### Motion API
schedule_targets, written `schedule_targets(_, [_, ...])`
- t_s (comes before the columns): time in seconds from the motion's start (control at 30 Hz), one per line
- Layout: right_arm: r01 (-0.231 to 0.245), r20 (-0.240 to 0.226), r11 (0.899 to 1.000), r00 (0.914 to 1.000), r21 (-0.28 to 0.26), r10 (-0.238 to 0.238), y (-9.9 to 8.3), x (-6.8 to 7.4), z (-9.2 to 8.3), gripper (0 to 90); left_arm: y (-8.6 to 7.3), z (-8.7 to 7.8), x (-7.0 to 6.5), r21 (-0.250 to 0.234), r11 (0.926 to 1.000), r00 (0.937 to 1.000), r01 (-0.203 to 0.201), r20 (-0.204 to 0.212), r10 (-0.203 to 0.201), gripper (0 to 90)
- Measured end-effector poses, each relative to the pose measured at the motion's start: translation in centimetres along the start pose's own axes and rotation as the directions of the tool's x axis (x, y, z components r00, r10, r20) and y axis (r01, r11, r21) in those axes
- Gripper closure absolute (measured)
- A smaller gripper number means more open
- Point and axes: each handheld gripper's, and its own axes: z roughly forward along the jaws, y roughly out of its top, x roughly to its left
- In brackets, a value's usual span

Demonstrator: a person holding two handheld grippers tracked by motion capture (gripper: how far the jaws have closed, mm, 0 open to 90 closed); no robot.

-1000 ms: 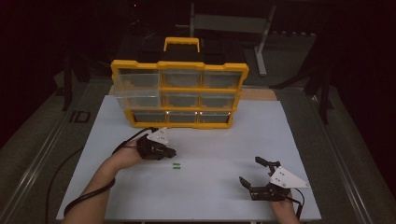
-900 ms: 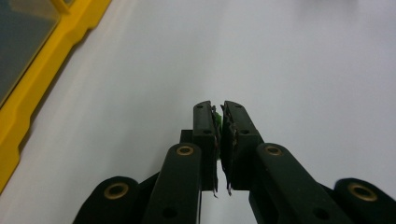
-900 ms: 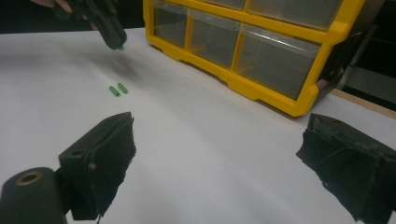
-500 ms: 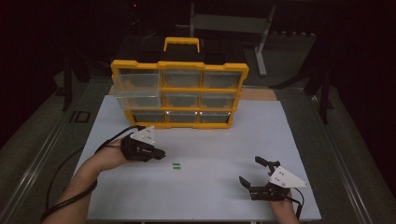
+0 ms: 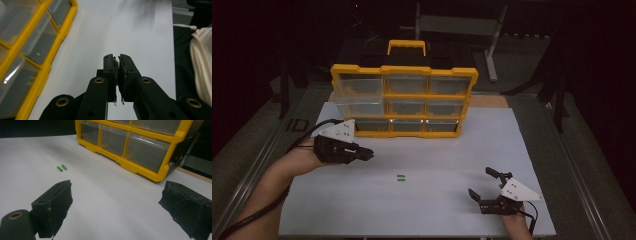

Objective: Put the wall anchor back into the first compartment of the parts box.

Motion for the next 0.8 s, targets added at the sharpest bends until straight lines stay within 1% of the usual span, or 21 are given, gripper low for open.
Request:
schedule_targets(0.07, [0.003, 0.001, 1.000, 1.0000, -0.004, -0.003, 0.0, 0.0, 0.0, 9.4, 0.6, -0.9, 0.0, -0.006, 1.0000, 1.0000, -0.007, 0.002, 0.007, 83.7])
schedule_targets(0.13, [0.007, 0.008, 1.000, 0.9999, -0.009, -0.007, 0.1, 0.1, -0.1, 9.4, 1.2, -1.8, 0.0, -0.030, 0.9995, 0.9999, -0.011, 0.010, 0.011, 83.7])
schedule_targets(0.2, [0.009, 0.015, 1.000, 0.9999, -0.013, -0.009, 0.1, 0.1, -0.1, 9.4, 1.8, -2.6, 0.0, -0.034, 0.9992, 0.9998, -0.022, 0.003, 0.022, 83.7])
schedule_targets(0.23, [0.009, 0.015, 1.000, 0.9998, -0.013, -0.009, 0.1, 0.1, -0.1, 9.4, 2.2, -3.1, 0.0, -0.036, 0.9991, 0.9998, -0.021, 0.001, 0.021, 83.7])
schedule_targets(0.33, [0.005, 0.016, 1.000, 0.9999, -0.020, -0.005, 0.1, -0.1, -0.1, 9.4, 3.2, -4.3, 0.2, -0.017, 0.9995, 0.9995, -0.028, -0.017, 0.027, 83.7])
schedule_targets(0.43, [0.010, 0.018, 1.000, 0.9998, -0.023, -0.009, 0.1, -0.1, -0.1, 9.4, 4.3, -5.7, 0.3, -0.013, 0.9993, 0.9989, -0.034, -0.034, 0.034, 83.7])
schedule_targets(0.47, [0.010, 0.016, 1.000, 0.9998, -0.021, -0.009, 0.1, -0.1, -0.1, 9.4, 4.5, -6.0, 0.4, -0.017, 0.9993, 0.9988, -0.033, -0.038, 0.033, 83.6])
schedule_targets(0.5, [0.007, 0.014, 1.000, 0.9999, -0.020, -0.007, 0.1, -0.1, -0.1, 9.4, 4.8, -6.5, 0.5, -0.032, 0.9990, 0.9987, -0.032, -0.041, 0.031, 83.7])
schedule_targets(0.57, [-0.005, 0.005, 1.000, 1.0000, -0.018, 0.005, 0.0, -0.1, 0.0, 9.4, 5.4, -7.4, 0.7, -0.046, 0.9984, 0.9985, -0.033, -0.046, 0.031, 83.7])
schedule_targets(0.6, [-0.002, 0.006, 1.000, 1.0000, -0.017, 0.002, 0.0, -0.1, 0.0, 9.4, 5.6, -7.7, 0.8, -0.055, 0.9980, 0.9986, -0.030, -0.044, 0.028, 83.7])
schedule_targets(0.67, [0.004, 0.006, 1.000, 1.0000, -0.018, -0.004, 0.1, -0.1, 0.1, 9.4, 6.1, -8.4, 1.0, -0.060, 0.9973, 0.9975, -0.041, -0.060, 0.037, 83.7])
schedule_targets(0.7, [0.004, 0.007, 1.000, 1.0000, -0.018, -0.004, 0.1, -0.1, 0.1, 9.4, 6.1, -8.4, 1.0, -0.060, 0.9973, 0.9975, -0.041, -0.060, 0.037, 83.7])
schedule_targets(0.73, [0.003, 0.006, 1.000, 1.0000, -0.019, -0.003, 0.1, -0.1, 0.1, 9.4, 6.6, -9.1, 1.3, -0.071, 0.9968, 0.9964, -0.036, -0.078, 0.031, 83.6])
schedule_targets(0.8, [0.000, 0.008, 1.000, 1.0000, -0.018, 0.000, 0.0, -0.1, 0.1, 9.4, 7.0, -9.8, 1.8, -0.079, 0.9961, 0.9941, -0.039, -0.104, 0.030, 83.6])
